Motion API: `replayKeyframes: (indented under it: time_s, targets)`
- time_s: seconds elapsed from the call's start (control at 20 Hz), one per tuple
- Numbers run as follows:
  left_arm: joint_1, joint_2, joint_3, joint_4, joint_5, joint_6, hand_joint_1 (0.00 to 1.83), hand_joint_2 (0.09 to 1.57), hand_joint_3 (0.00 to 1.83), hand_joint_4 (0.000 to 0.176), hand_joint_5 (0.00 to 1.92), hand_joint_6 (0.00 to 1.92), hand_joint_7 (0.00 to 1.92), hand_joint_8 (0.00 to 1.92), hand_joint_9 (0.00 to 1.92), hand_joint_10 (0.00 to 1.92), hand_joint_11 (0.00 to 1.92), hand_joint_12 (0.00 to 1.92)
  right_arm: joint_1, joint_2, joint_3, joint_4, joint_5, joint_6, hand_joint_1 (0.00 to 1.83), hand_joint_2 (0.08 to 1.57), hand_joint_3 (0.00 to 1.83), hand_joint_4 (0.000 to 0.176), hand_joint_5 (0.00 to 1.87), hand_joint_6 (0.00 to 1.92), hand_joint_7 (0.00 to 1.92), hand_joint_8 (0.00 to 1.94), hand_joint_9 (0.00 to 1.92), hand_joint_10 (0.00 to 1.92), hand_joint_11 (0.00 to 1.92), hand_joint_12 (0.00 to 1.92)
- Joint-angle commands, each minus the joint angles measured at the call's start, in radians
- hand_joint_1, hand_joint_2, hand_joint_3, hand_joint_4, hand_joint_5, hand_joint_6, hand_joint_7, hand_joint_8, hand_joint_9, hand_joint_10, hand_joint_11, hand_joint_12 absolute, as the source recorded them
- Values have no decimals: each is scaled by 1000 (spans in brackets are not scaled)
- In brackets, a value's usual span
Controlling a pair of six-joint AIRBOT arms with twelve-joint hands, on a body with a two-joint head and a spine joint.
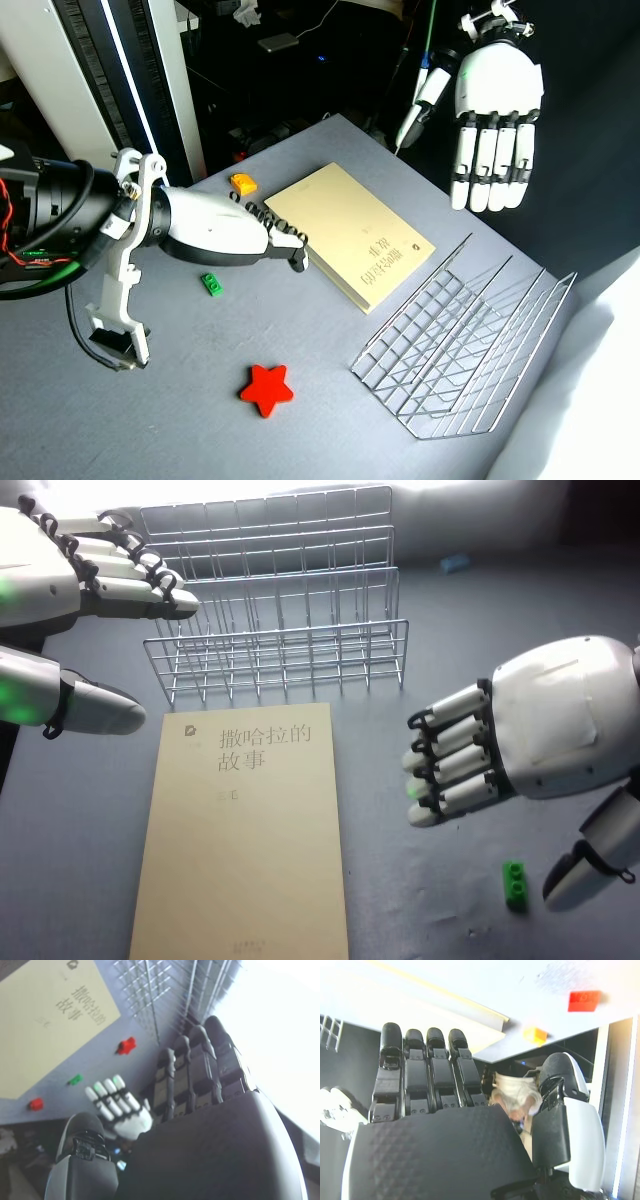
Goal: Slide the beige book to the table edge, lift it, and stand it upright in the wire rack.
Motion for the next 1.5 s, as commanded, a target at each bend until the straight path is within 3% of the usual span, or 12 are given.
replayKeyframes:
  time_s: [0.0, 0.05, 0.1, 0.25, 0.4, 0.65, 0.8, 1.0, 1.3, 1.45]
  targets:
    - [-8, 7, 8, -66, -37, 13, 0, 1169, 0, 0, 248, 4, 263, 9, 219, 8, 0, 528, -5, 8, -10, 48, -8, 10, 31, 1082, 0, 0, 203, 2, 207, 3, 190, 5, 0, 623]
    - [-5, 3, 15, -106, -49, 36, 9, 1164, 0, 0, 274, 8, 286, 11, 244, 11, 0, 577, -16, 10, -13, 48, -7, 13, 13, 1085, 0, 0, 174, 0, 183, 1, 174, 1, 0, 576]
    - [-8, -1, 25, -115, -59, 38, 1, 1163, 0, 0, 270, 5, 279, 5, 245, 9, 0, 581, -22, 10, -14, 48, -3, 12, 24, 1085, 0, 0, 194, 6, 212, 7, 202, 8, 0, 668]
    - [-31, -7, 51, -100, -86, 33, 0, 1158, 0, 0, 284, 7, 304, 10, 258, 8, 0, 603, -27, 5, -14, 48, -25, 17, 16, 1090, 1, 0, 206, 6, 228, 6, 220, 8, 0, 722]
    - [-58, -21, 81, -8, -148, -7, 52, 1158, 0, 0, 341, 7, 323, 2, 287, 5, 0, 708, -50, -16, -13, 48, -65, 26, 35, 1084, 0, 0, 191, 3, 217, 3, 215, 3, 0, 693]
    - [-61, -5, 99, 25, -186, -13, 99, 1156, 0, 0, 328, 3, 321, 6, 276, 5, 0, 657, -75, -49, -4, 47, -89, 21, 29, 1102, 3, 0, 207, 1, 245, 4, 246, 7, 0, 787]
    - [-79, -8, 97, 108, -190, -58, 116, 1152, 0, 0, 302, 1, 298, 1, 252, 1, 0, 652, -74, -73, 14, 46, -120, 10, 22, 1099, 1, 0, 196, 0, 234, 0, 236, 1, 0, 714]
    - [-101, 10, 88, 159, -177, -75, 168, 1136, 0, 0, 274, 0, 256, 0, 218, 0, 0, 596, -64, -109, 49, 46, -147, 12, 35, 1109, 3, 0, 225, 4, 263, 6, 249, 7, 0, 737]
    - [-127, 17, 59, 132, -99, -130, 248, 1128, 0, 0, 293, 3, 289, 3, 285, 5, 0, 825, -73, -142, 50, 46, -194, 23, 45, 1112, 0, 0, 208, 2, 259, 3, 263, 3, 0, 775]
    - [-123, 17, 62, 137, -54, -130, 271, 1122, 0, 0, 294, 5, 303, 4, 305, 6, 0, 838, -79, -179, 60, 45, -199, 17, 58, 1108, 0, 0, 188, 2, 237, 3, 245, 3, 0, 718]
